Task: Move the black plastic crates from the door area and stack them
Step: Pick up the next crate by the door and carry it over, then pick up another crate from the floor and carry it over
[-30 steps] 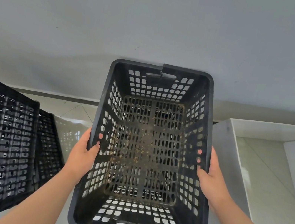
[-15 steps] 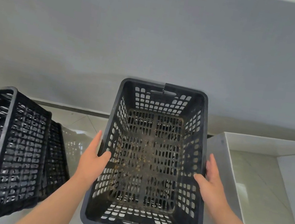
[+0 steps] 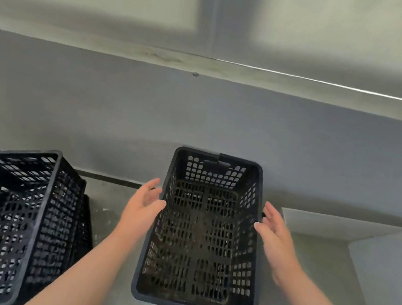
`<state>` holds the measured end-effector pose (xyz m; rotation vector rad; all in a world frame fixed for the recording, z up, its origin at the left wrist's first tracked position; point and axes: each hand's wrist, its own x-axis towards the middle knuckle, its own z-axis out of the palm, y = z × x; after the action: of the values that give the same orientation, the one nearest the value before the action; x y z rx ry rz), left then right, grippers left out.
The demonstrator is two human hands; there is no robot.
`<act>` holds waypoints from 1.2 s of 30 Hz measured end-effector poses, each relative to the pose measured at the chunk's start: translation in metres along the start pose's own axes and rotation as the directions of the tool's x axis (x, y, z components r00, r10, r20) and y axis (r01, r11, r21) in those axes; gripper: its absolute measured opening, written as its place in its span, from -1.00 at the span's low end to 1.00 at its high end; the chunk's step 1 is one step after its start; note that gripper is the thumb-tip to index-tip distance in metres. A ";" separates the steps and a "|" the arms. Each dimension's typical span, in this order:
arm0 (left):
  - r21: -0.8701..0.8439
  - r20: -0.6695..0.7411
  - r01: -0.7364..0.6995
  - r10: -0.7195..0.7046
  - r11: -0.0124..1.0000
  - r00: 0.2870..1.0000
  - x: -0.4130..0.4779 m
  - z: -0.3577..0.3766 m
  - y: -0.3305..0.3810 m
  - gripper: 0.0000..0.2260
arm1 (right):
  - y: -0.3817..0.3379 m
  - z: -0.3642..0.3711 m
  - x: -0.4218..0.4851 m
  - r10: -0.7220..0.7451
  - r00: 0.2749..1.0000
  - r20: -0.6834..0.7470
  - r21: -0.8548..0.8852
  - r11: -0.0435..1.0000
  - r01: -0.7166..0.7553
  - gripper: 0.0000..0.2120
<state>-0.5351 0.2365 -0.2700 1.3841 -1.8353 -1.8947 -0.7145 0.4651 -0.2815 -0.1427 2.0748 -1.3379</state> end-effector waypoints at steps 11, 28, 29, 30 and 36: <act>-0.164 -0.031 -0.181 0.178 0.970 0.983 -0.046 -0.068 0.085 -0.61 | -0.112 0.004 -0.064 -0.216 0.974 -0.059 -0.013 0.976 0.216 -0.51; -0.148 -0.242 -0.226 0.186 0.963 0.952 -0.146 -0.109 0.051 -0.64 | -0.122 0.032 -0.115 -0.250 0.939 0.236 -0.068 0.960 0.273 -0.53; -0.147 -0.257 -0.226 0.184 0.963 0.949 -0.151 -0.114 0.049 -0.64 | -0.124 0.037 -0.117 -0.252 0.933 0.257 -0.076 0.957 0.279 -0.53; -0.147 -0.272 -0.223 0.177 0.964 0.946 -0.157 -0.121 0.046 -0.64 | -0.127 0.044 -0.119 -0.252 0.927 0.277 -0.082 0.955 0.284 -0.53; -0.140 -0.378 -0.211 0.145 0.967 0.915 -0.184 -0.176 0.030 -0.65 | -0.149 0.100 -0.134 -0.283 0.880 0.382 -0.089 0.936 0.340 -0.53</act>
<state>-0.3259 0.2290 -0.1223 1.3472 -1.5157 -1.5433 -0.5897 0.3738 -0.1200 -0.7680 1.8817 -1.2163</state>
